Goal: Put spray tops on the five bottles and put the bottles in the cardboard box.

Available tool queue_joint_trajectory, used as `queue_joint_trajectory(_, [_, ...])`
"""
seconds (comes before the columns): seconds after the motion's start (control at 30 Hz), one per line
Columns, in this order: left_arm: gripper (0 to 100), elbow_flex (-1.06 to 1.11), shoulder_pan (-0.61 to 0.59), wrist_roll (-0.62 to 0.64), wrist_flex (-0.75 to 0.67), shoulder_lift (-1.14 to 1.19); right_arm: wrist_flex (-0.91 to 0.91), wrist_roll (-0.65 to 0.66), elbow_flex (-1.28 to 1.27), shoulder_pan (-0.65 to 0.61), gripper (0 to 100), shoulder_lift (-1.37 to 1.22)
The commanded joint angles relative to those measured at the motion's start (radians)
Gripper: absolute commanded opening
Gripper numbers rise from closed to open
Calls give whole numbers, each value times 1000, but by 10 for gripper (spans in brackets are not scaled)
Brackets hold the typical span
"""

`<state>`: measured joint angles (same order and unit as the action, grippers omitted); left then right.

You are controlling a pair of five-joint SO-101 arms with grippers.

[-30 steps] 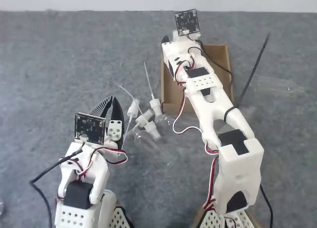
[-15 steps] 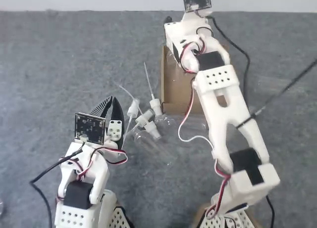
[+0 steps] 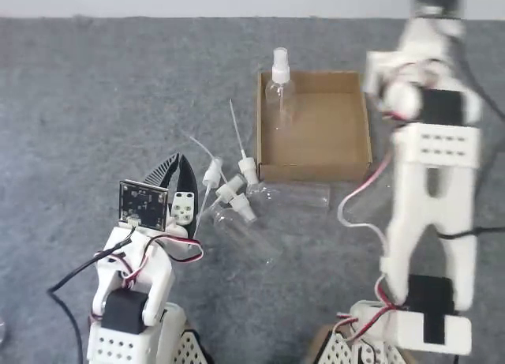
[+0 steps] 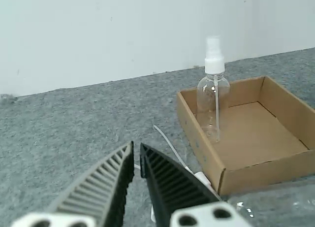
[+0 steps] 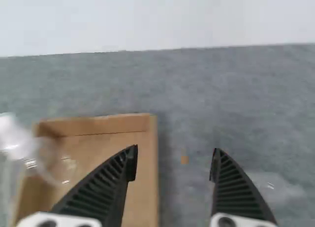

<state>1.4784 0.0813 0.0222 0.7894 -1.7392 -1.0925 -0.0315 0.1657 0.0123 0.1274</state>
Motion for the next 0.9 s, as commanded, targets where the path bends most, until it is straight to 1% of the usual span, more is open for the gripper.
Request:
queue_joint_trajectory(0.0, [11, -4, -5, 8, 0, 3, 53, -17, -2, 163, 197, 19])
queue_joint_trajectory(0.2, [11, -4, -3, 9, 3, 3, 257, -181, -84, 280, 198, -127])
queue_joint_trajectory(0.33, [11, 8, 3, 8, -2, 3, 357, -264, -84, 315, 198, -249])
queue_joint_trajectory(0.47, [11, 10, 3, 9, -2, 3, 447, -275, -84, 321, 198, -352])
queue_joint_trajectory(0.67, [11, 10, 3, 9, -2, 3, 529, -288, -84, 325, 198, -449])
queue_joint_trajectory(0.87, [11, 10, 3, 9, -2, 3, 527, -315, -84, 340, 197, -516])
